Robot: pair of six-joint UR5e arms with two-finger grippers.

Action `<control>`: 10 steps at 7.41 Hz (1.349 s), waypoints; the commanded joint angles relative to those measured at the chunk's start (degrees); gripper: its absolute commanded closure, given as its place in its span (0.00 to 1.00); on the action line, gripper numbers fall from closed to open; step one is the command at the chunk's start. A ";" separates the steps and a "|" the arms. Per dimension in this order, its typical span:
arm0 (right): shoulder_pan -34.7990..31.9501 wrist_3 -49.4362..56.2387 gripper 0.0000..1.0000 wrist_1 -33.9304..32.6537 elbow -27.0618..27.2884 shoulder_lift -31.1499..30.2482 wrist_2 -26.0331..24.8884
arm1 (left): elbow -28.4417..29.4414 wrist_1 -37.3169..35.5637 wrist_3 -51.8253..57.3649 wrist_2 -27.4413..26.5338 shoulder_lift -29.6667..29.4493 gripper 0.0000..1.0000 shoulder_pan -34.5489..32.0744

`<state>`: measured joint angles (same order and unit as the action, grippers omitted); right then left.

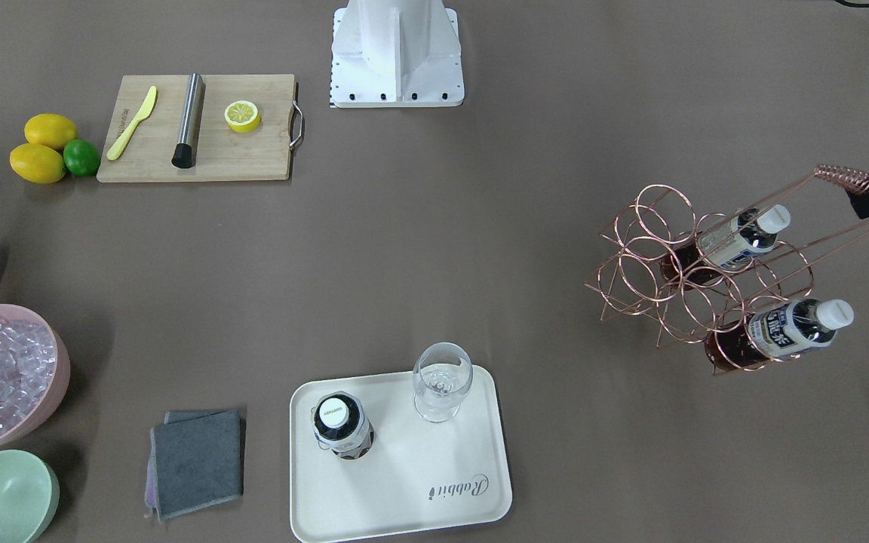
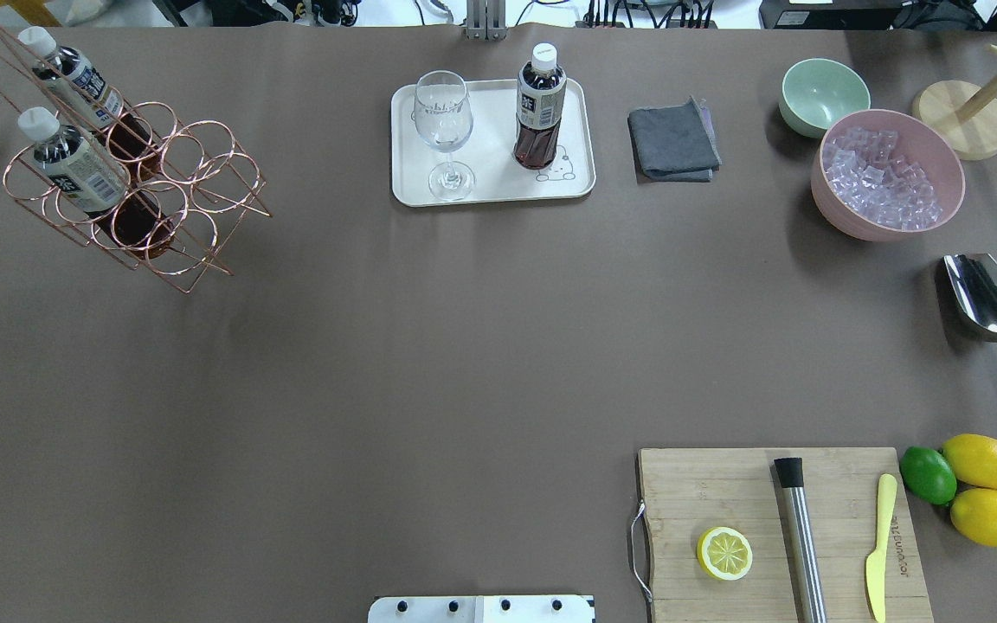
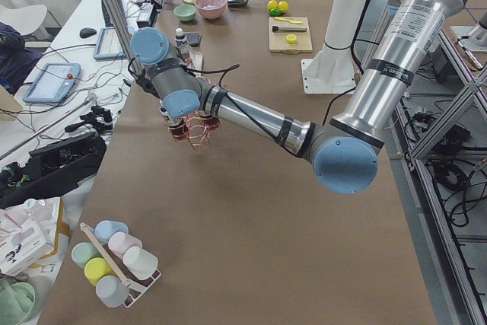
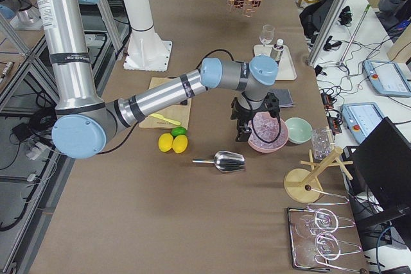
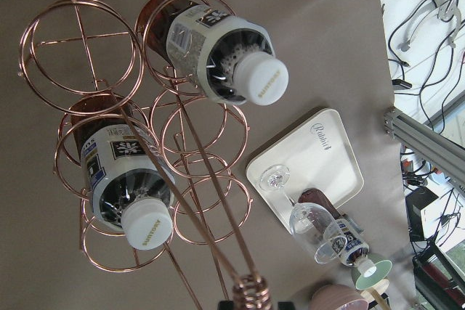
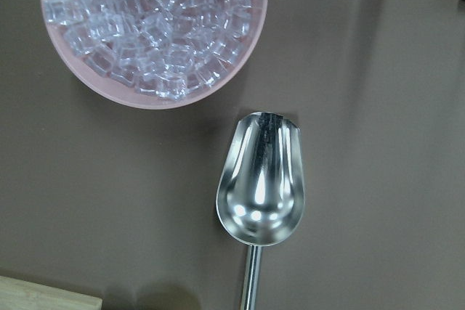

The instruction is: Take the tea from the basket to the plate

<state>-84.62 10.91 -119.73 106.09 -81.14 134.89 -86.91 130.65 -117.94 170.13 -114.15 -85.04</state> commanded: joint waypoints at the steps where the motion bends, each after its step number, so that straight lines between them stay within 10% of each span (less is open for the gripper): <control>1: -3.97 6.19 0.00 0.63 0.34 -5.67 -0.41 | 3.66 -1.96 5.65 -0.15 -0.46 1.00 -2.84; 10: -5.29 6.40 0.00 8.98 -3.87 -11.14 -4.45 | 10.89 -14.45 18.45 -12.89 -0.72 1.00 -4.87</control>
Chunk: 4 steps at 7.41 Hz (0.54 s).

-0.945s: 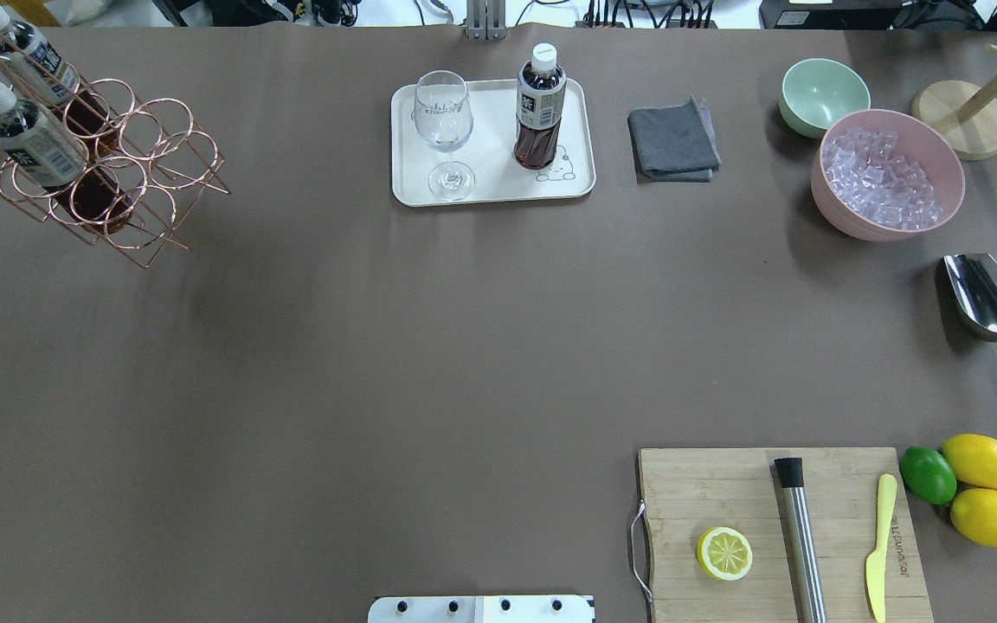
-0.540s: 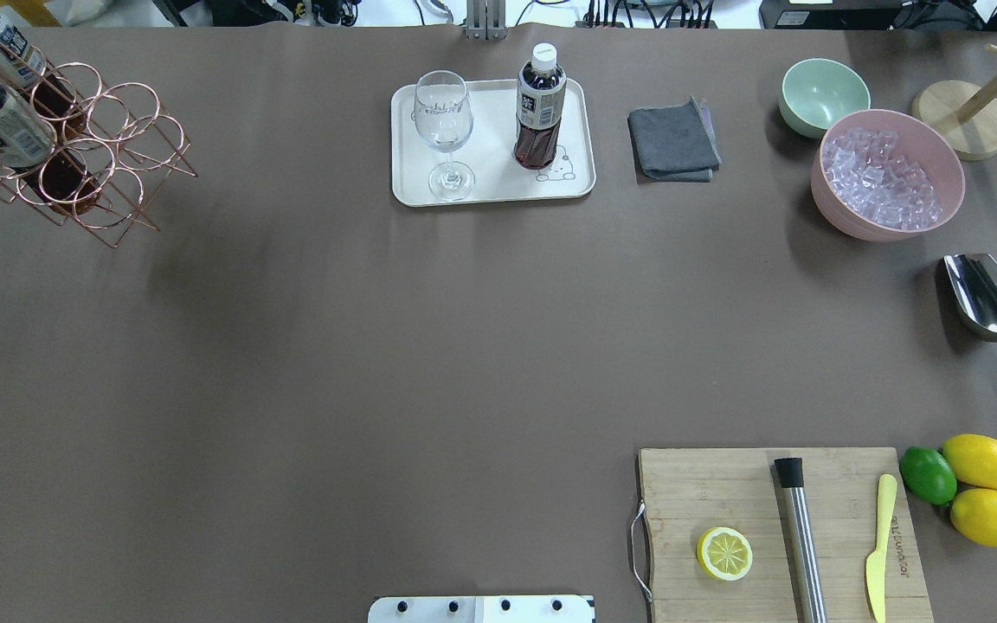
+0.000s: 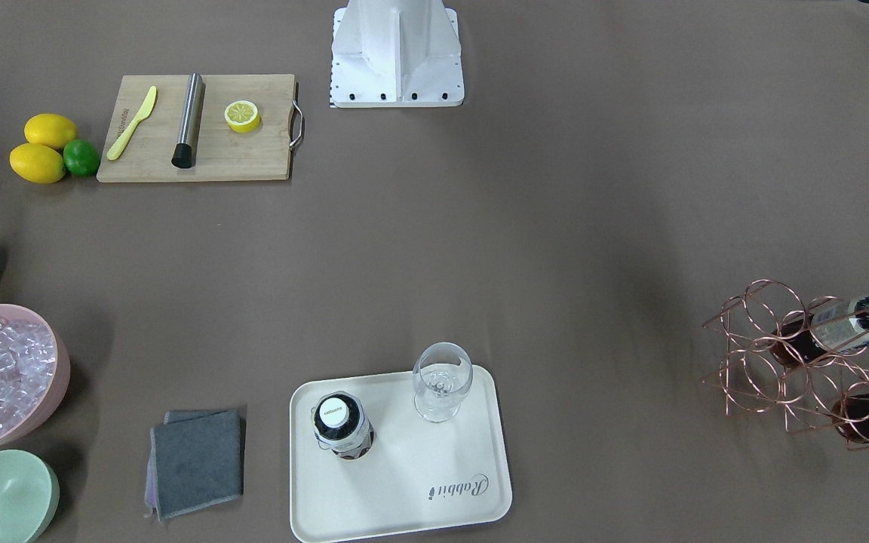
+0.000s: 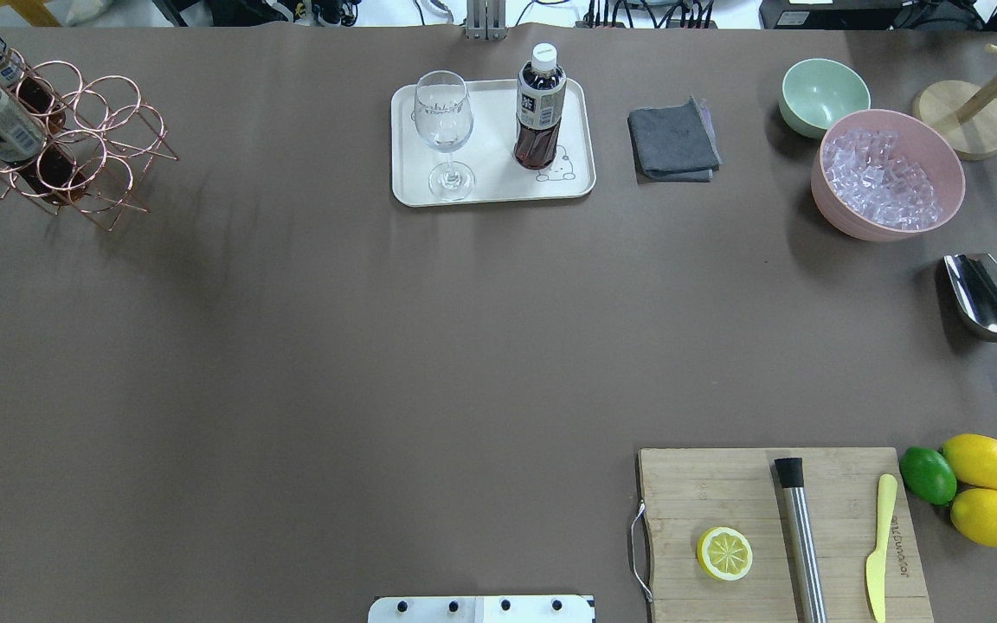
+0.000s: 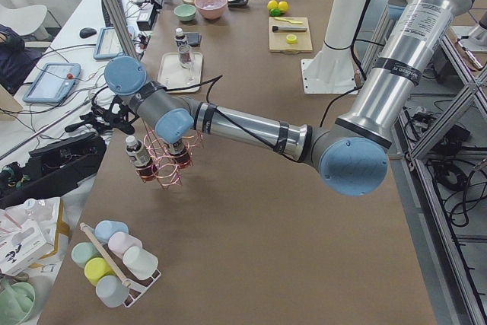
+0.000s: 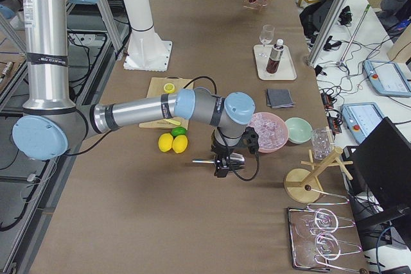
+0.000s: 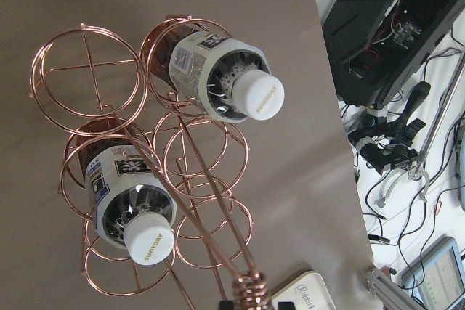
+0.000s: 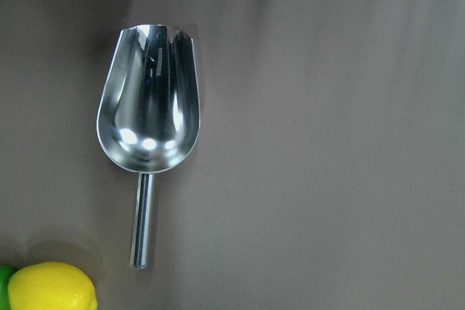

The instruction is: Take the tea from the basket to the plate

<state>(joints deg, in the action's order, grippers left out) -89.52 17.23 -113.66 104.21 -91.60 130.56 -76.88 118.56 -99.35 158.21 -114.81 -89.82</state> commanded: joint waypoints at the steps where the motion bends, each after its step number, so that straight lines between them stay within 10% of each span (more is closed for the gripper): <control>1: -0.91 0.08 0.00 3.26 -2.60 -0.77 -0.22 | 0.85 -3.76 -0.49 -1.49 -0.41 1.00 -0.44; 4: -1.53 2.00 0.01 3.36 -4.28 -0.86 -0.13 | 1.21 -4.83 -1.64 -2.02 -1.73 1.00 -1.24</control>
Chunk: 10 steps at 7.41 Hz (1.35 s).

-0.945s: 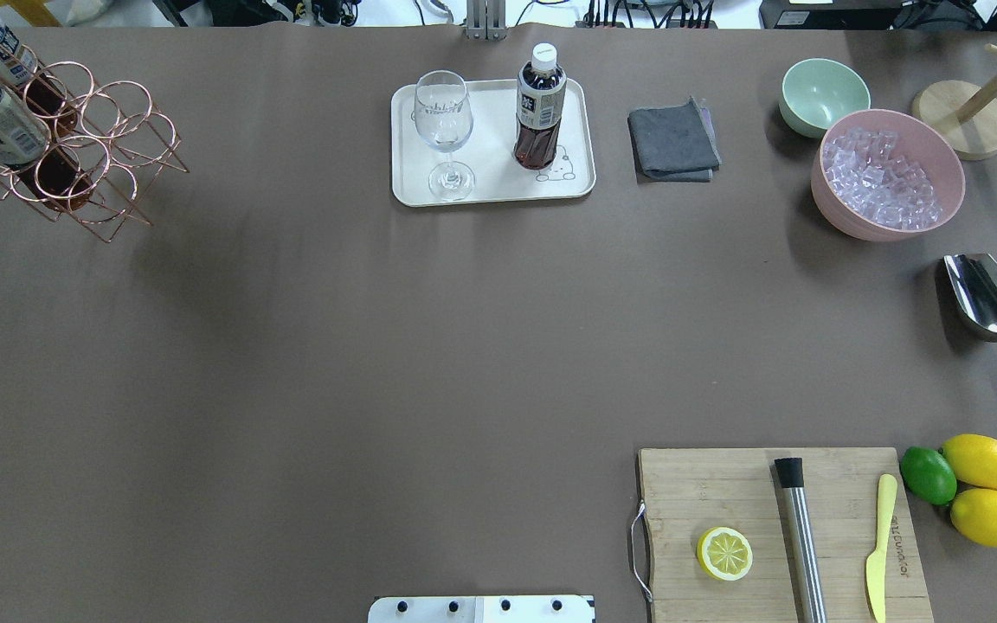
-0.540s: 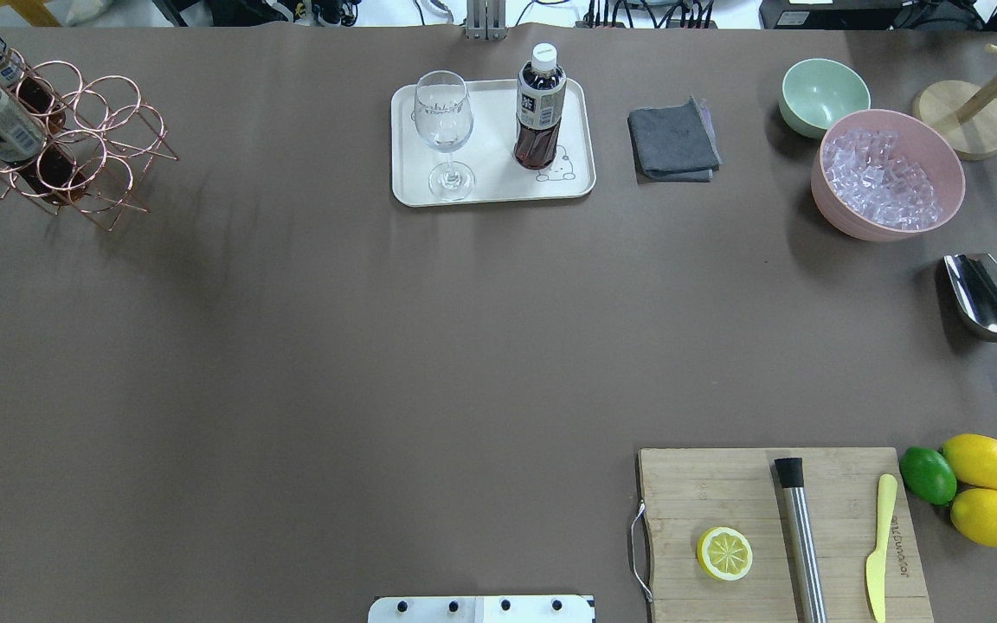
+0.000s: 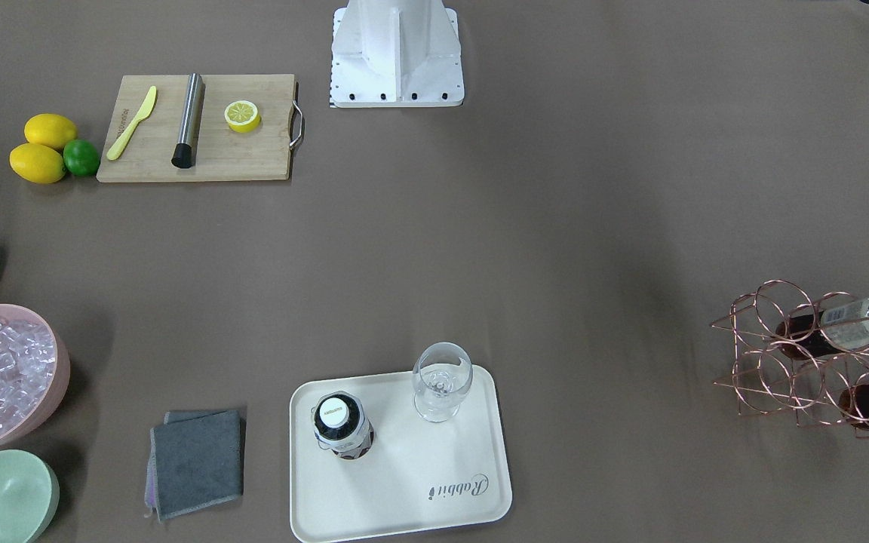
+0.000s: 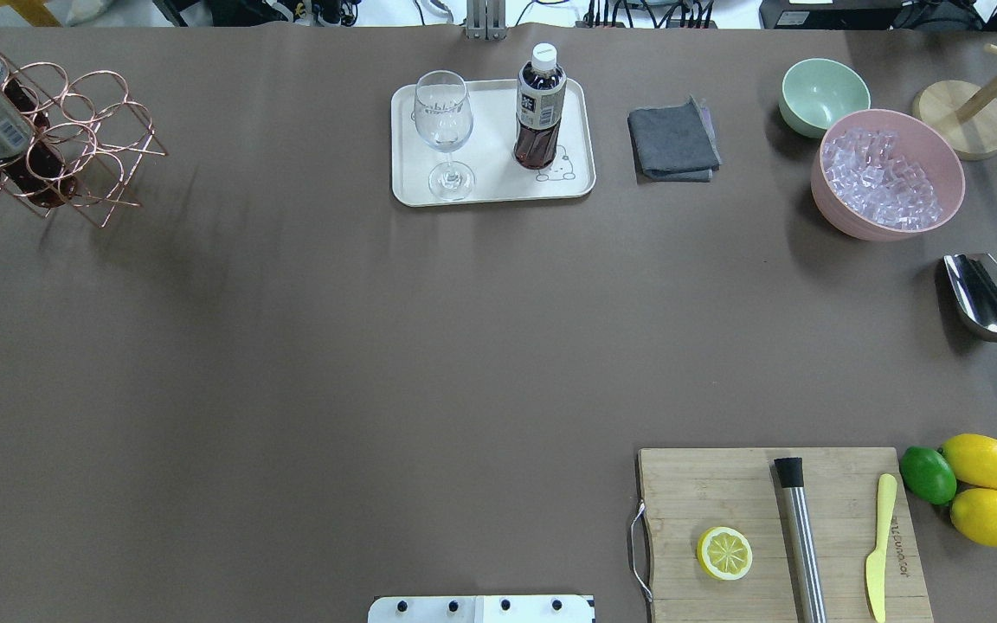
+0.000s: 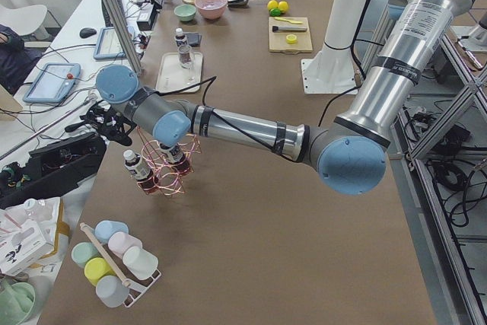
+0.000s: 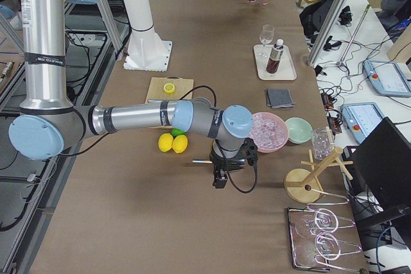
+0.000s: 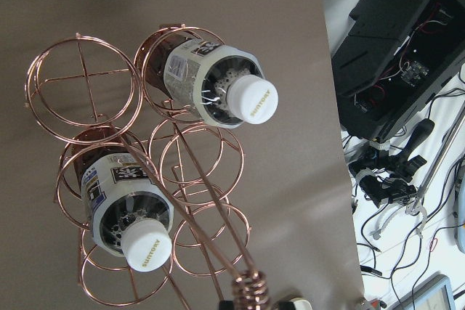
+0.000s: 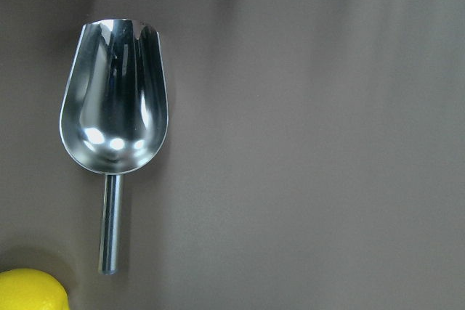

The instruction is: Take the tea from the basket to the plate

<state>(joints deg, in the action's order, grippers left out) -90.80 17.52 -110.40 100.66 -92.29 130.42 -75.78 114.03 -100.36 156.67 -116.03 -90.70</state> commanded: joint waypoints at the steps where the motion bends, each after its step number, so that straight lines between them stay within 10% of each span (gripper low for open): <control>1: -0.43 1.73 0.00 0.09 -1.17 0.26 0.01 | 0.10 -0.30 -1.06 -0.92 -0.86 1.00 -0.71; 10: -0.43 1.29 0.01 5.63 -3.28 -0.96 5.98 | 0.98 12.18 -7.98 -9.98 -2.36 1.00 0.43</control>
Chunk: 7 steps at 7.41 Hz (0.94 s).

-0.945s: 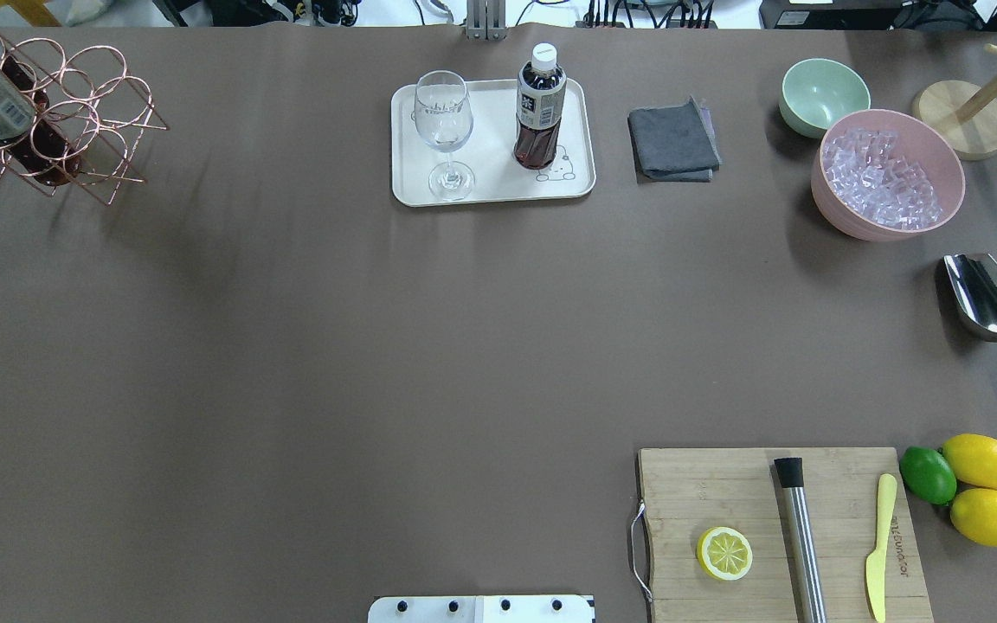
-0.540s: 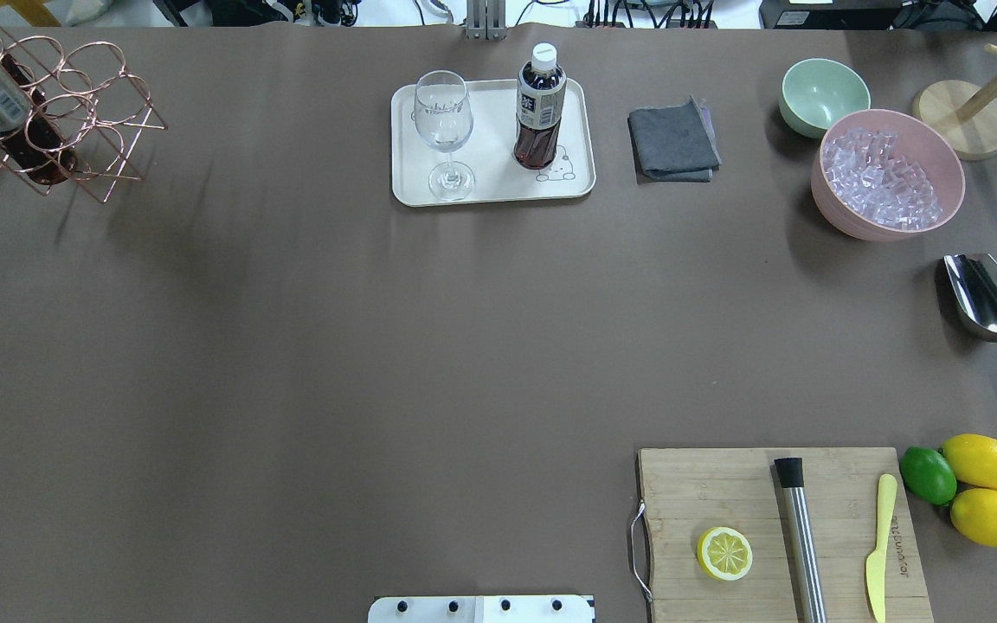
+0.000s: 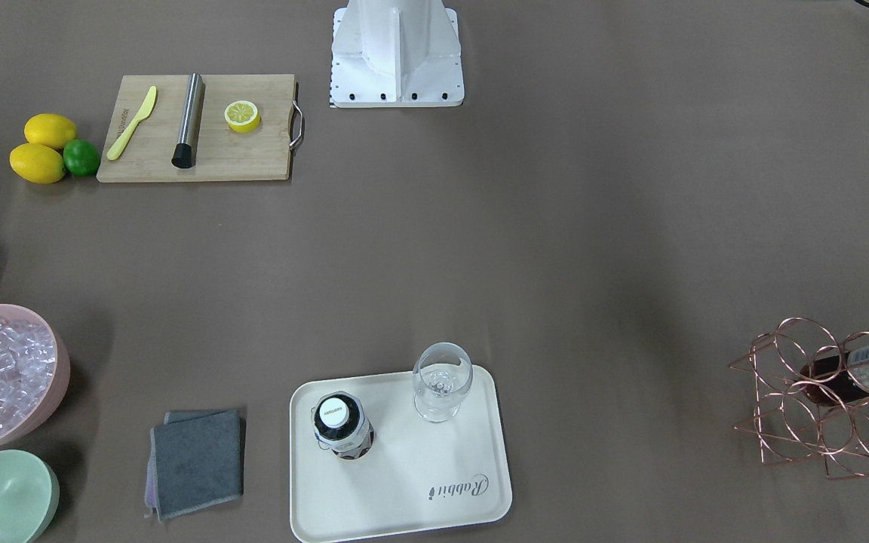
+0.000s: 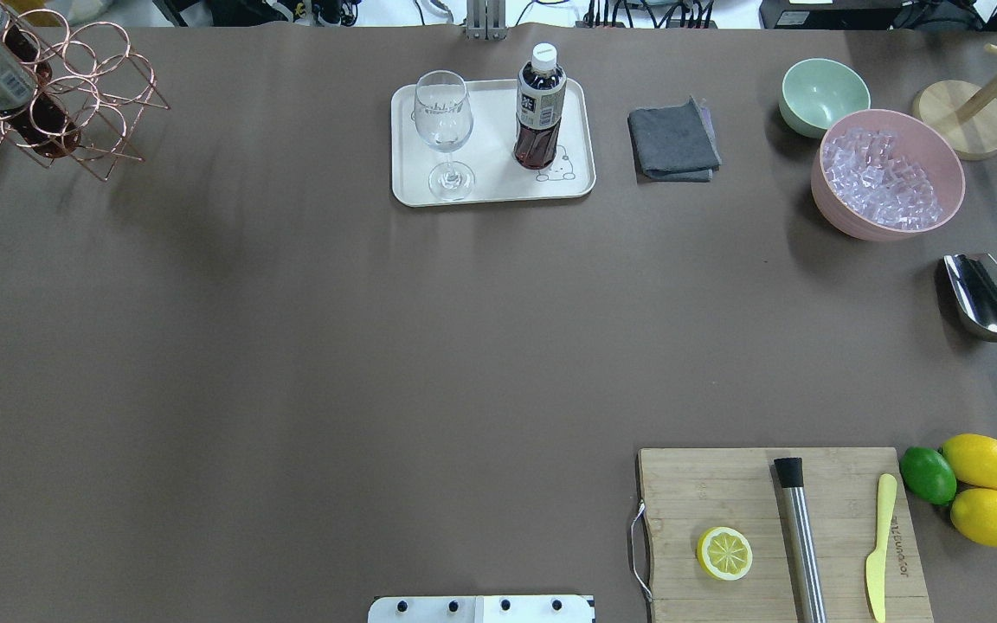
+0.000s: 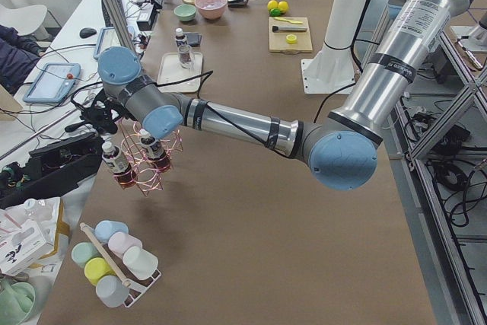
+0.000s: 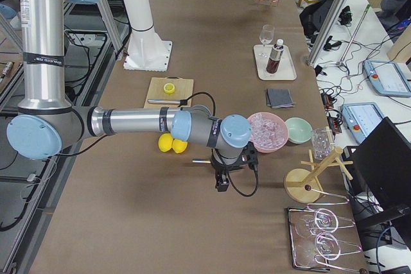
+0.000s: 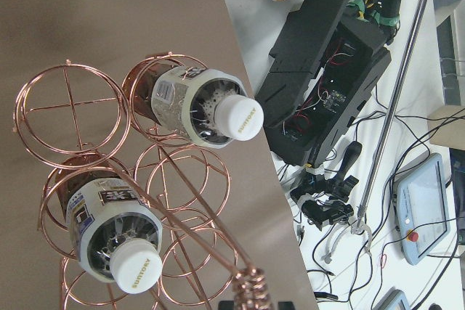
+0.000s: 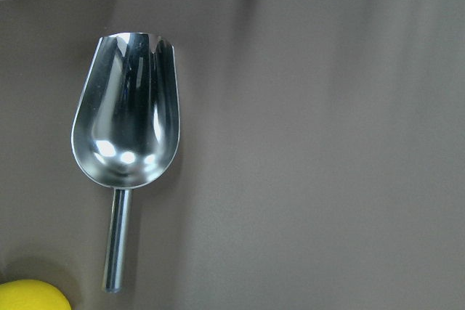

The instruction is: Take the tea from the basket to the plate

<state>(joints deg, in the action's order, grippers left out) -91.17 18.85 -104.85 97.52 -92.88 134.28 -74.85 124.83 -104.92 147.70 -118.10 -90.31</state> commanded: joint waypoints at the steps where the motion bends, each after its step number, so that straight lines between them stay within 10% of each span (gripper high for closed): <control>1: -0.06 -0.04 0.00 0.09 -0.05 -0.46 2.04 | 0.05 1.46 -6.67 -1.10 -0.55 1.00 0.05; 7: -0.06 -0.13 0.00 -0.27 -0.22 -1.42 1.86 | 0.05 1.81 -17.95 -3.12 -0.64 1.00 0.66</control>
<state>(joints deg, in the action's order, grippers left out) -91.23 18.72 -105.02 97.20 -94.10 136.00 -74.76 126.40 -121.60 144.74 -118.72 -90.15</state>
